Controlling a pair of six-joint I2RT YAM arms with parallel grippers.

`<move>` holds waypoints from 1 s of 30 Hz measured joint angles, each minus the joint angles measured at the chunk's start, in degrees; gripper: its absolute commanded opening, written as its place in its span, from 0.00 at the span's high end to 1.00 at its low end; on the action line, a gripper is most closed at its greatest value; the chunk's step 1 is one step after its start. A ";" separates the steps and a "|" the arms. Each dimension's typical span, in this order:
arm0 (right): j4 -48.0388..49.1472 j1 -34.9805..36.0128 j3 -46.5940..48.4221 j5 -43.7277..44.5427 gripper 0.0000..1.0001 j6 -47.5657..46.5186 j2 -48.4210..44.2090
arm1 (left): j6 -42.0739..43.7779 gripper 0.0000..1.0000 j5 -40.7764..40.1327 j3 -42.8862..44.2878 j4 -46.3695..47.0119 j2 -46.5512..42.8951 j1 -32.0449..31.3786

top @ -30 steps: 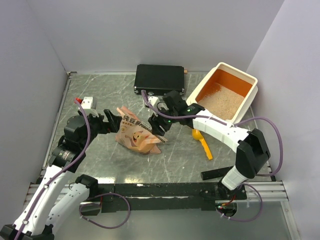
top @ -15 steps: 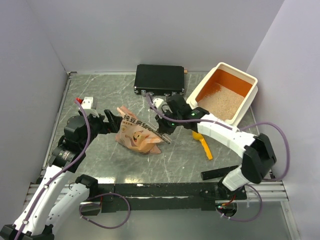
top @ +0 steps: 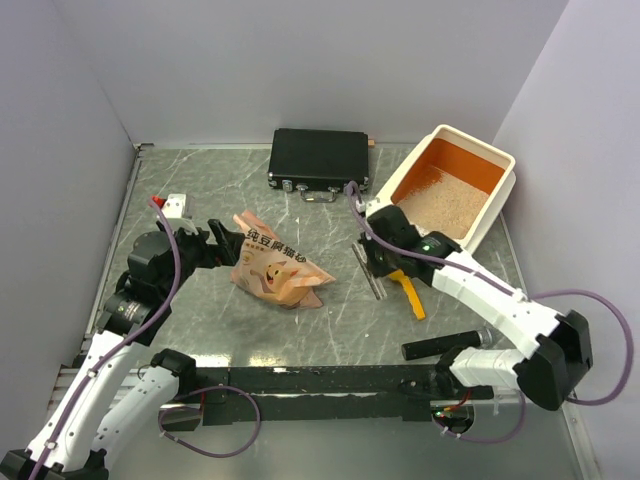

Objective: Fill the litter box with clean litter

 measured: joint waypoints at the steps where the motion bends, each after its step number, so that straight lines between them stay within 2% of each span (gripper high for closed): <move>1: -0.96 -0.28 -1.20 1.46 1.00 1.95 0.83 | 0.00 0.03 -0.02 0.00 0.00 -0.02 0.00; 6: -6.40 -1.09 -5.55 7.19 1.00 10.14 6.84 | 0.00 0.03 -0.04 0.00 0.00 -0.28 0.00; 11: -6.56 -1.92 -7.41 8.59 1.00 14.88 11.89 | 0.02 0.03 -0.07 0.00 0.00 -0.28 0.00; 16: -4.55 -2.51 -9.05 8.52 0.84 17.42 13.99 | 0.02 0.03 -0.07 -0.02 0.00 -0.28 0.00; 20: -3.19 -2.51 -10.75 8.17 0.64 18.78 14.25 | 0.02 0.03 -0.07 -0.02 0.00 -0.26 0.00; 25: -2.97 -2.29 -11.08 8.24 0.50 19.58 14.16 | 0.02 0.03 -0.07 -0.02 0.00 -0.26 0.00; 30: -5.84 -0.42 -10.05 9.25 0.42 19.39 11.76 | 0.02 0.03 -0.07 -0.04 0.02 -0.22 0.00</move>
